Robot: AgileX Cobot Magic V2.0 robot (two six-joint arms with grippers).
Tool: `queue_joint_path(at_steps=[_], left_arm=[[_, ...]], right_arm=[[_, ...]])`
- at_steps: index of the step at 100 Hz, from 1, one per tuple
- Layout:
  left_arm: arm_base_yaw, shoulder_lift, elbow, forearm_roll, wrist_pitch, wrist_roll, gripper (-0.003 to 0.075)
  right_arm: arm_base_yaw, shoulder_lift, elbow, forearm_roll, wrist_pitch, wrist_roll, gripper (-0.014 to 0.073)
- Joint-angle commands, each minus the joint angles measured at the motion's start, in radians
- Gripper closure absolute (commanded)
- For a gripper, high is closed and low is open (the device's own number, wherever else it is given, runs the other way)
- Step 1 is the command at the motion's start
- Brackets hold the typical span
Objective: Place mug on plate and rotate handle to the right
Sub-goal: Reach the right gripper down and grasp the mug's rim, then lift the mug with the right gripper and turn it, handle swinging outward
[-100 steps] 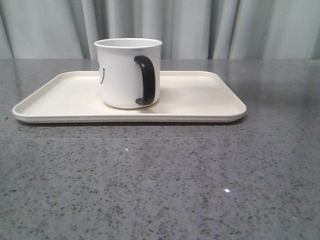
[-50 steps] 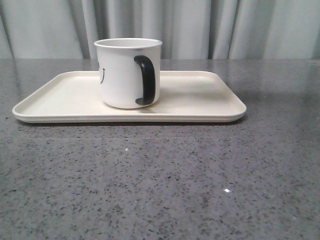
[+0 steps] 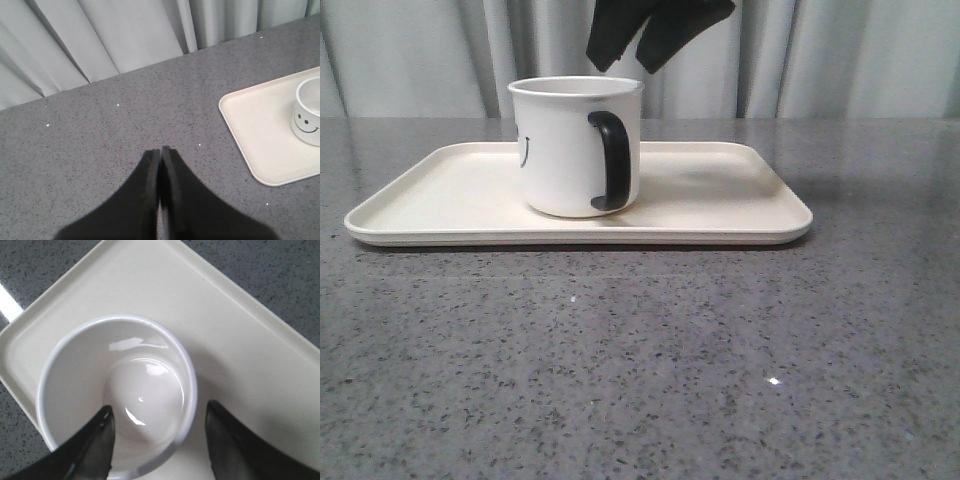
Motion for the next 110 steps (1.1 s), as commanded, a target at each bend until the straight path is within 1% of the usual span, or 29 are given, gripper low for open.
queue_joint_path(at_steps=[1, 62, 66, 70, 75, 80, 82, 87, 89, 92, 97, 110], left_arm=[[-0.006, 0.004, -0.019, 0.015, -0.034, -0.012, 0.0740], [-0.006, 0.004, -0.019, 0.015, -0.034, -0.012, 0.0740], [-0.006, 0.004, -0.019, 0.015, -0.034, -0.012, 0.0740], [-0.006, 0.004, -0.019, 0.015, -0.034, -0.012, 0.0740], [-0.006, 0.004, -0.019, 0.015, -0.034, -0.012, 0.0740], [-0.006, 0.004, -0.019, 0.015, -0.034, -0.012, 0.0740], [-0.006, 0.004, -0.019, 0.015, -0.034, -0.012, 0.0740], [-0.006, 0.004, -0.019, 0.015, -0.034, -0.012, 0.0740], [-0.006, 0.004, -0.019, 0.015, -0.034, -0.012, 0.0740], [-0.006, 0.004, -0.019, 0.015, -0.034, -0.012, 0.0740], [-0.006, 0.004, -0.019, 0.015, -0.034, -0.012, 0.0740], [-0.006, 0.004, -0.019, 0.015, -0.034, -0.012, 0.0740]], right_arm=[[0.001, -0.045, -0.035, 0.025, -0.037, -0.006, 0.0181], [0.001, 0.027, -0.035, 0.018, -0.033, 0.015, 0.0181], [0.001, 0.027, -0.035, 0.018, -0.033, 0.023, 0.0193], [0.001, 0.027, -0.035, 0.018, -0.033, 0.028, 0.0224], [0.001, 0.027, -0.035, 0.018, -0.030, 0.030, 0.0302], [0.001, 0.027, -0.035, 0.018, -0.030, 0.030, 0.0427], [0.001, 0.027, -0.035, 0.017, -0.030, 0.030, 0.0462], [0.001, 0.027, -0.035, 0.017, -0.030, 0.029, 0.0604], [0.001, 0.027, -0.035, 0.017, -0.032, 0.029, 0.0640], [0.001, 0.027, -0.035, 0.017, -0.035, 0.028, 0.0724], [0.001, 0.027, -0.035, 0.017, -0.037, 0.026, 0.0705], [0.000, 0.019, -0.038, 0.014, -0.037, 0.002, 0.0705]])
